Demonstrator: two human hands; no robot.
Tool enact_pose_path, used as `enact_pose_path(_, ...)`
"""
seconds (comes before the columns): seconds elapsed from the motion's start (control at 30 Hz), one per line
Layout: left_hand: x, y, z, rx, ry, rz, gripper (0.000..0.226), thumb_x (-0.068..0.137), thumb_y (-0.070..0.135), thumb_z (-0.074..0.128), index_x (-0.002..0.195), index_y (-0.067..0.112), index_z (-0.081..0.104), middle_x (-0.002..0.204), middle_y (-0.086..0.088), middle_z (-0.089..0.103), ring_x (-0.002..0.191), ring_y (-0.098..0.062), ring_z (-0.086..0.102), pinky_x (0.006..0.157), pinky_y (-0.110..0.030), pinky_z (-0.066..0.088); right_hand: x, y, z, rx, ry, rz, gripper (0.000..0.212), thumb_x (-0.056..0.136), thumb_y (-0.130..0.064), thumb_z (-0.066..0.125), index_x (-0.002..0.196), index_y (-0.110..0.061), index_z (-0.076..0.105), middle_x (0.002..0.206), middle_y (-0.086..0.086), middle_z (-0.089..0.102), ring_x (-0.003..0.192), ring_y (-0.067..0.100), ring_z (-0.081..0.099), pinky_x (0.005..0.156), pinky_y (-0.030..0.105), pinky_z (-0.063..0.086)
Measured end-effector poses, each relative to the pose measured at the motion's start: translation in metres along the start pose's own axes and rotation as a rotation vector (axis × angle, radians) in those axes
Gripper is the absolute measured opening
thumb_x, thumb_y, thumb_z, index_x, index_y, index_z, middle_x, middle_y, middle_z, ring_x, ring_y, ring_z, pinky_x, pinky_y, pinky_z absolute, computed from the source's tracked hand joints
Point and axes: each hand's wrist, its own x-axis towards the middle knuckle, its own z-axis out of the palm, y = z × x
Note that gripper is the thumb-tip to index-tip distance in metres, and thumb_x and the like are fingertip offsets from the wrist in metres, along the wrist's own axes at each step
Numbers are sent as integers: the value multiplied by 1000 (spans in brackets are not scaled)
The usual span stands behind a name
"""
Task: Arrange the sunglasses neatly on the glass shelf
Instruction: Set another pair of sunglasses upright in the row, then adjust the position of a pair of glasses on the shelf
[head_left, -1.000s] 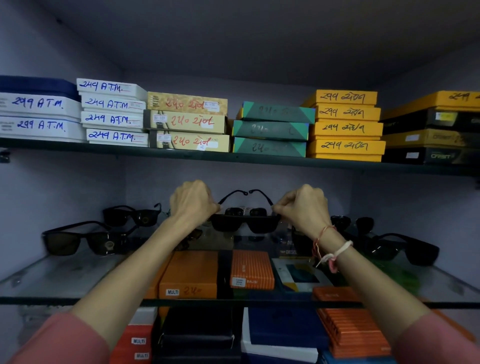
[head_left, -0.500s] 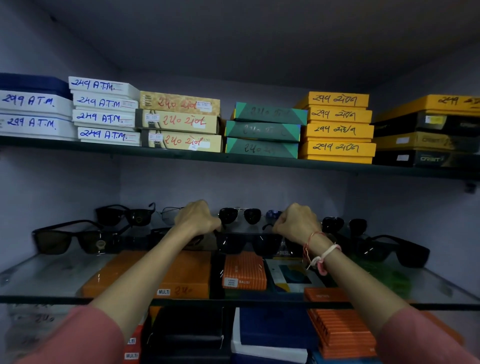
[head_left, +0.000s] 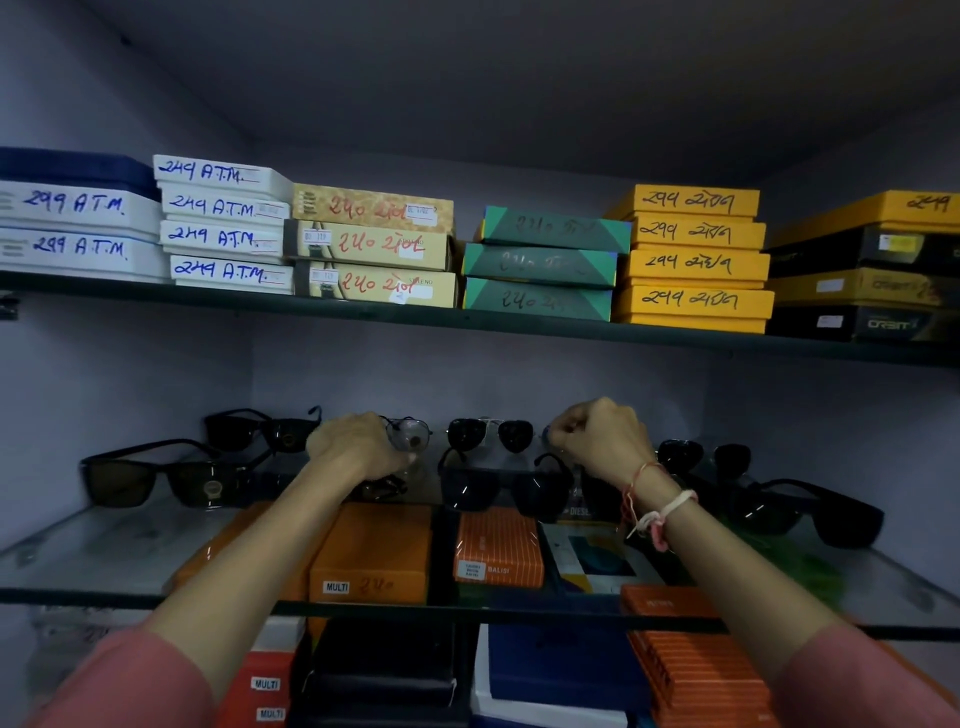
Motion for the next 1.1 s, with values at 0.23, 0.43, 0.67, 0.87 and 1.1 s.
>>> enact_pose_path(0.23,-6,-24,-1,-208,-91,76,29,90,13,56,119,14,61,119,-13,64,93,-28,69,75,-36,62,-14,-26,16,82,23,-112,17,82,-22,66,90,-20,81,84,4,77,85,23,72,78,38,60)
enact_pose_path(0.43,-13,-71,-13,-363,23,323,28,88,19,68,113,14,57,122,-8,66,116,-26,59,97,-39,48,-25,-70,34,166,46,-282,16,85,-20,69,95,-19,81,85,0,77,77,7,63,78,24,55)
enact_pose_path(0.67,-29,-109,-40,-556,-35,468,25,89,18,66,114,17,69,106,0,75,105,-15,66,95,-32,51,-49,-127,64,190,-152,-337,34,81,-36,75,106,-13,79,108,5,78,85,10,71,82,24,57)
enact_pose_path(0.87,-31,-129,-41,-657,133,279,43,71,21,84,107,8,64,103,-2,69,97,-17,67,83,-27,53,-60,-143,67,163,-18,-304,23,84,-31,74,95,-12,82,92,3,81,78,12,73,78,28,62)
enact_pose_path(1.1,-26,-120,-38,-532,192,182,23,76,23,80,80,0,76,84,-11,76,79,-23,72,79,-38,60,-61,-143,64,91,151,-153,20,81,-30,72,96,-20,81,76,6,77,73,21,73,76,33,62)
